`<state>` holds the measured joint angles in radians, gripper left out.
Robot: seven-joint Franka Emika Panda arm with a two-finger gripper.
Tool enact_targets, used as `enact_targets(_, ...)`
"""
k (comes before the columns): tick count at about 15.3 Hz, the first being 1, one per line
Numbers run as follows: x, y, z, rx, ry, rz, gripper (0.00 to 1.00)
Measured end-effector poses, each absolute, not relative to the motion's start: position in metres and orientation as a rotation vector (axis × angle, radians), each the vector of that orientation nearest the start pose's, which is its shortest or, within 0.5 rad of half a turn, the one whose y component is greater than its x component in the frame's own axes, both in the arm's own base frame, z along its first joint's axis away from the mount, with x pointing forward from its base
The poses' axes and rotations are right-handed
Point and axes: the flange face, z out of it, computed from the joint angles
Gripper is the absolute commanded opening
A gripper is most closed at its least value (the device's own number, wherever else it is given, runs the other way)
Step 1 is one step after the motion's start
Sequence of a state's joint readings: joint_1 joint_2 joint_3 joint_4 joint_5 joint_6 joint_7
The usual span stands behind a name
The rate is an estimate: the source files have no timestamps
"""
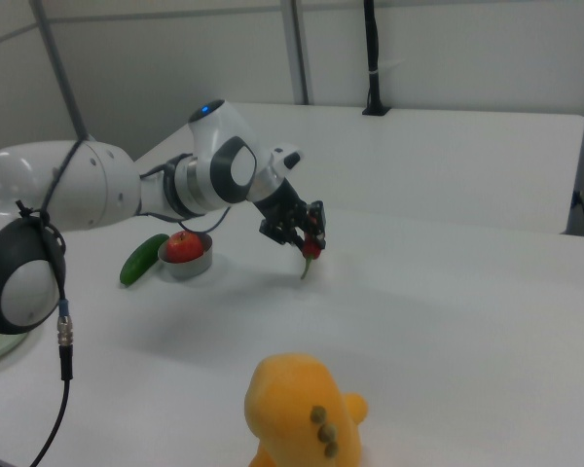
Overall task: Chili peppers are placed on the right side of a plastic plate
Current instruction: 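Close the gripper on the red chili pepper's stem end, then lift the chili pepper and carry it toward the green plate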
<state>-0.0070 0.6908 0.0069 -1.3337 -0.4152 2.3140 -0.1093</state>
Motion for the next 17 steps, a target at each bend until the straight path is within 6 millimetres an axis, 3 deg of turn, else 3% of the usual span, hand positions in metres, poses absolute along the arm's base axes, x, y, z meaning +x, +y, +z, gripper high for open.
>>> enact_targets(3, 0.739, 0.003, 0.405, -3.328, -0.504, -0.530, 0.23)
enact_targets(6, 0.703, 0.030, 0.433, -3.272, -0.491, -0.457, 0.23)
enact_targets(8, 0.678, 0.060, 0.454, -3.212, -0.487, -0.377, 0.23)
enact_targets(11, 0.633, 0.124, 0.485, -3.122, -0.422, -0.256, 0.23)
enact_targets(14, 0.601, 0.168, 0.489, -3.104, -0.227, -0.178, 0.23)
enact_targets(17, 0.567, 0.215, 0.463, -3.090, -0.043, -0.062, 0.23)
